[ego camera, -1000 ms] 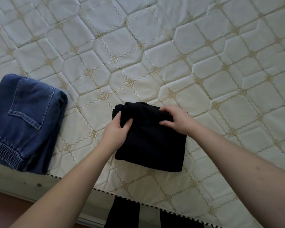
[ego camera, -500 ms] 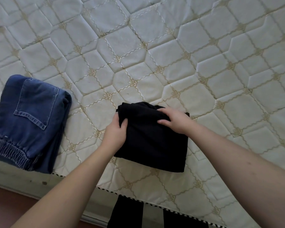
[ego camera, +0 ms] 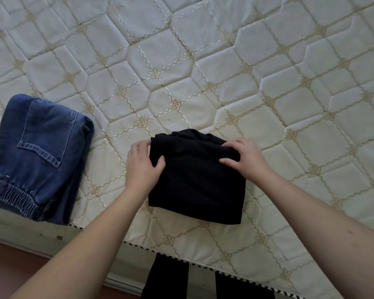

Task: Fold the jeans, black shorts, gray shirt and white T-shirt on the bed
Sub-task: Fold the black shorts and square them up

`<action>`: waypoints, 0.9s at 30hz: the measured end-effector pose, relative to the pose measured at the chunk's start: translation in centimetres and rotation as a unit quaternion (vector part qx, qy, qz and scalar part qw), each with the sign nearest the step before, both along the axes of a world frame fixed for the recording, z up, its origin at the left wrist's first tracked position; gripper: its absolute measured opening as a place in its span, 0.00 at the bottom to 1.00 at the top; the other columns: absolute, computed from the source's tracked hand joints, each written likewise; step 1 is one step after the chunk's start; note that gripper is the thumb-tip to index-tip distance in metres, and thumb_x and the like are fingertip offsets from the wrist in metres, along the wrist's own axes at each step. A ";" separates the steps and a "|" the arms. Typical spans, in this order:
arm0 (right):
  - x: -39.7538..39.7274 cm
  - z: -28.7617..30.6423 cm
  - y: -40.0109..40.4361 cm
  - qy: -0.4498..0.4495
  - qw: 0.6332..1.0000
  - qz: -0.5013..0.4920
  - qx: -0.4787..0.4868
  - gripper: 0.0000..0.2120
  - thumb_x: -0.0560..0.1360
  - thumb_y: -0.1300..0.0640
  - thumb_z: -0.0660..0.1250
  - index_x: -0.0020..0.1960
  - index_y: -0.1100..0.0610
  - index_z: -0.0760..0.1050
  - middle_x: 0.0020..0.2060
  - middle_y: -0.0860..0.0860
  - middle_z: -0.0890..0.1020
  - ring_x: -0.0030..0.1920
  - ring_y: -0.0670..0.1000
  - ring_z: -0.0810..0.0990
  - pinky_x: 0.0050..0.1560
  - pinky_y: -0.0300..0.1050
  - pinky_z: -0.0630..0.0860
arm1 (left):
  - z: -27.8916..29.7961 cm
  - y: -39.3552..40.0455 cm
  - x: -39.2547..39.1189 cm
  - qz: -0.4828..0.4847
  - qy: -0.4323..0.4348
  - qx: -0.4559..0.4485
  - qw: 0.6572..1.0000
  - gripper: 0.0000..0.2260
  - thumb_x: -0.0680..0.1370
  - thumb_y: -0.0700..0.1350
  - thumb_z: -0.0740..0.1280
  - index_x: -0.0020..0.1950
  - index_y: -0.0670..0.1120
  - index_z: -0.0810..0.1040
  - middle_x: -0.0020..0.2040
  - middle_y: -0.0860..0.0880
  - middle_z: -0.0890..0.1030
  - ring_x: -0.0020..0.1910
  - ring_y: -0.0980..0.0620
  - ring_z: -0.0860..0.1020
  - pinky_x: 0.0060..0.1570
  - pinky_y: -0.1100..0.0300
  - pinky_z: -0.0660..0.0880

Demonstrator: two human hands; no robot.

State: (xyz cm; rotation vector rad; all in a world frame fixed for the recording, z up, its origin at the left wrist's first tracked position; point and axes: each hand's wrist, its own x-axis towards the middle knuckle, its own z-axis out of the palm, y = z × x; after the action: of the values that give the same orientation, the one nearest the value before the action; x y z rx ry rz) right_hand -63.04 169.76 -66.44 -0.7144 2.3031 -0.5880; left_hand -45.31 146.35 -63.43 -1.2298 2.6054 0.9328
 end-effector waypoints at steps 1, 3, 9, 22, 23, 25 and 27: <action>0.0 -0.1 0.3 -0.026 1.000 0.005 -0.013 0.19 0.70 0.46 0.75 0.59 0.47 0.79 0.56 0.47 0.77 0.61 0.52 0.71 0.66 0.51 0.66 | 0.1 -0.4 -0.5 -0.030 0.014 0.000 0.999 0.27 0.73 0.51 0.71 0.69 0.46 0.68 0.65 0.46 0.71 0.65 0.46 0.69 0.65 0.53 0.65; -0.4 0.0 0.7 -0.066 0.996 -0.033 -0.049 0.15 0.69 0.48 0.77 0.55 0.45 0.80 0.55 0.45 0.76 0.61 0.50 0.71 0.65 0.45 0.65 | 0.2 -1.2 -1.7 -0.110 0.020 0.005 0.994 0.37 0.70 0.56 0.74 0.74 0.50 0.61 0.71 0.47 0.67 0.69 0.48 0.66 0.69 0.51 0.64; -2.1 0.8 2.2 -0.118 0.990 -0.062 0.039 0.20 0.66 0.49 0.79 0.54 0.47 0.74 0.53 0.48 0.75 0.53 0.48 0.74 0.54 0.42 0.69 | -0.3 -4.8 -6.6 -0.351 -0.164 0.074 0.919 0.46 0.63 0.58 0.80 0.76 0.56 0.59 0.70 0.49 0.68 0.69 0.45 0.66 0.68 0.51 0.64; -1.6 2.7 3.5 -0.178 0.981 0.016 -0.073 0.14 0.74 0.60 0.72 0.58 0.48 0.79 0.57 0.43 0.75 0.52 0.41 0.76 0.54 0.34 0.74 | -1.4 -4.2 -4.1 -0.326 -0.074 0.041 0.942 0.26 0.68 0.55 0.76 0.59 0.53 0.68 0.51 0.53 0.77 0.52 0.48 0.77 0.45 0.57 0.69; -1.7 2.7 3.5 -0.173 0.982 0.038 -0.058 0.13 0.74 0.59 0.73 0.57 0.48 0.79 0.55 0.43 0.76 0.51 0.42 0.76 0.53 0.35 0.74 | -1.2 -4.2 -3.8 -0.324 -0.071 0.040 0.943 0.28 0.68 0.55 0.77 0.62 0.54 0.67 0.52 0.52 0.78 0.53 0.47 0.78 0.45 0.57 0.69; -1.7 2.8 3.4 -0.156 0.986 0.045 -0.026 0.12 0.73 0.57 0.74 0.55 0.48 0.79 0.49 0.42 0.78 0.47 0.42 0.77 0.50 0.36 0.74 | -0.7 -4.2 -3.5 -0.328 -0.057 0.042 0.942 0.35 0.67 0.54 0.78 0.67 0.59 0.63 0.57 0.52 0.79 0.55 0.47 0.78 0.47 0.58 0.69; -1.8 3.2 3.7 -0.137 0.990 0.003 -0.017 0.10 0.72 0.56 0.75 0.51 0.46 0.80 0.43 0.41 0.80 0.43 0.42 0.78 0.46 0.33 0.72 | 0.1 -4.2 -3.1 -0.336 -0.048 0.038 0.940 0.41 0.67 0.54 0.78 0.71 0.63 0.57 0.59 0.51 0.79 0.57 0.47 0.77 0.48 0.58 0.69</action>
State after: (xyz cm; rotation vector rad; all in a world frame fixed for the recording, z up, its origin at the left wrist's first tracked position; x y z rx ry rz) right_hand -64.86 173.45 -63.26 -0.6157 2.0395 -0.6801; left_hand -48.40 142.16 -63.29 -0.2915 2.5794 0.7849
